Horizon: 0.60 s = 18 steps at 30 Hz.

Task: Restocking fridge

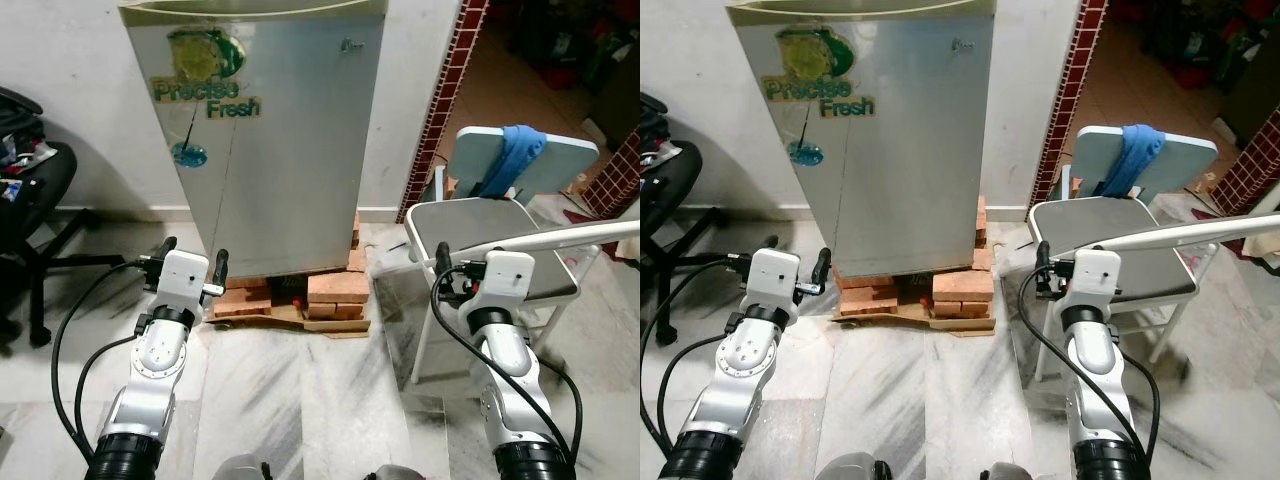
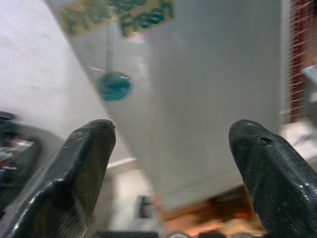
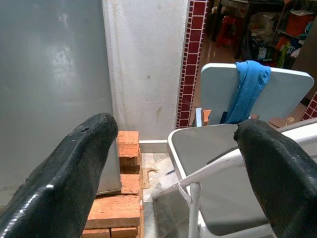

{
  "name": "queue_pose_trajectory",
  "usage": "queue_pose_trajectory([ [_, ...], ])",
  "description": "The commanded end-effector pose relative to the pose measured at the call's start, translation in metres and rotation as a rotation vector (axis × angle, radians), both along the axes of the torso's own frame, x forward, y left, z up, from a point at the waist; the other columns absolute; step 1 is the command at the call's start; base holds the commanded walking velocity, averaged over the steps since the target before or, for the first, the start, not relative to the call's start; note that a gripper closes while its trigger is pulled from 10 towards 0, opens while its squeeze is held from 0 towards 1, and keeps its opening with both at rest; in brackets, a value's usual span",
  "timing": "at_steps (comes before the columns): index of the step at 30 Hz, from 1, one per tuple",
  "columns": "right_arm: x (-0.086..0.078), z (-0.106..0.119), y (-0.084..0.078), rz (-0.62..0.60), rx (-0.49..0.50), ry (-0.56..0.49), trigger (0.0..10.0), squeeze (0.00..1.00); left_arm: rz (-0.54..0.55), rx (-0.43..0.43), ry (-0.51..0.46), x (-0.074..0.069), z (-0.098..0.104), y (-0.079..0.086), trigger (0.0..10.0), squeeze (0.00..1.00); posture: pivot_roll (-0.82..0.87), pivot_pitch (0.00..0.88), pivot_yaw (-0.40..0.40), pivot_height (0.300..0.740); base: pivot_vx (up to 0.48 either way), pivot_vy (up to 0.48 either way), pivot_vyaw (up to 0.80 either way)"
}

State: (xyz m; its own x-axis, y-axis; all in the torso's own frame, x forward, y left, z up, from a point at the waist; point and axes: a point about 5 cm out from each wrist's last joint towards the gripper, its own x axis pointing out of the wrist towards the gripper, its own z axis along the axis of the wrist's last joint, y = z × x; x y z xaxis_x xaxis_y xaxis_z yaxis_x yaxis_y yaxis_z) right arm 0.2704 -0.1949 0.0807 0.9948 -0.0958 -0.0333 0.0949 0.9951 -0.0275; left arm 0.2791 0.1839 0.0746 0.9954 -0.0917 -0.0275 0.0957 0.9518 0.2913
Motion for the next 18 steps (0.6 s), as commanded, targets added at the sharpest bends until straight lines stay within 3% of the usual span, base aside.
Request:
queue_pose_trajectory([
  [1,-0.004,0.006,-0.004,-0.006,-0.039,-0.026,10.0,0.0,-0.035,-0.158,0.049,-0.007,-0.004,0.002,10.0,0.0,-0.02,0.0,0.036,0.74,0.0,0.0,0.0],
  [4,-0.012,0.005,-0.007,-0.005,-0.083,-0.021,10.0,0.0,-0.019,-0.191,0.074,-0.023,-0.012,0.0,10.0,0.0,-0.02,0.0,0.035,0.74,0.0,0.0,0.0],
  [6,-0.025,0.003,-0.018,-0.04,-0.083,-0.006,10.0,0.0,-0.004,-0.202,0.1,-0.044,-0.022,-0.001,10.0,0.0,-0.02,0.0,0.028,0.74,0.0,0.0,0.0],
  [8,-0.033,0.002,-0.021,-0.031,-0.087,0.004,10.0,0.0,0.044,-0.234,0.102,-0.05,-0.024,0.002,10.0,0.0,-0.02,0.0,0.026,0.74,0.0,0.0,0.0],
  [9,-0.037,0.0,-0.024,-0.055,-0.09,0.011,10.0,0.0,0.068,-0.247,0.099,-0.051,-0.024,0.003,10.0,0.0,-0.02,0.0,0.024,0.74,0.0,0.0,0.0],
  [12,-0.046,-0.006,-0.023,-0.068,0.06,0.022,10.0,0.0,0.099,-0.271,0.061,-0.049,-0.019,0.005,10.0,0.0,-0.02,0.0,0.026,0.74,0.0,0.0,0.0],
  [15,-0.046,-0.005,-0.022,-0.096,0.035,0.006,10.0,0.0,0.114,-0.293,0.048,-0.045,-0.015,0.002,10.0,0.0,-0.02,0.0,0.031,0.74,0.0,0.0,0.0],
  [18,-0.044,0.005,-0.019,-0.166,0.087,-0.033,10.0,0.0,0.078,-0.312,0.047,-0.04,-0.012,-0.008,10.0,0.0,-0.03,0.0,0.042,0.74,0.0,0.0,0.0],
])
